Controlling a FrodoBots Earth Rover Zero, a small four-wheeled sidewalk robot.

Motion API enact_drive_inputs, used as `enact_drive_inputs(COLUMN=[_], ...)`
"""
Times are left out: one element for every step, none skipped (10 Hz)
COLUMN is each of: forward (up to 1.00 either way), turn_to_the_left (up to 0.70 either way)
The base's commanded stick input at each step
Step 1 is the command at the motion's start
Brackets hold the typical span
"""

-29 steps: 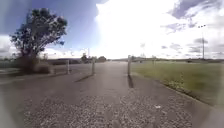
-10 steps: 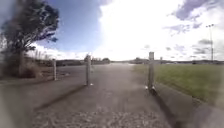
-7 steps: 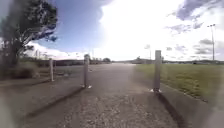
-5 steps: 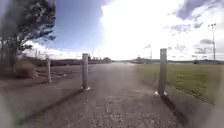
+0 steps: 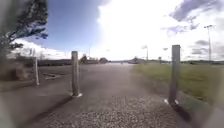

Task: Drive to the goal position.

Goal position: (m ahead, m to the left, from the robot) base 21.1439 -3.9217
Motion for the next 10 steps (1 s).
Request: enact_drive_inputs(forward=[1.00,1.00,1.00,1.00,1.00,1.00,1.00,1.00,1.00,1.00], turn_to_the_left=[-0.10,-0.20,-0.28,-0.36,0.00,0.00,0.00,0.00,0.00,0.00])
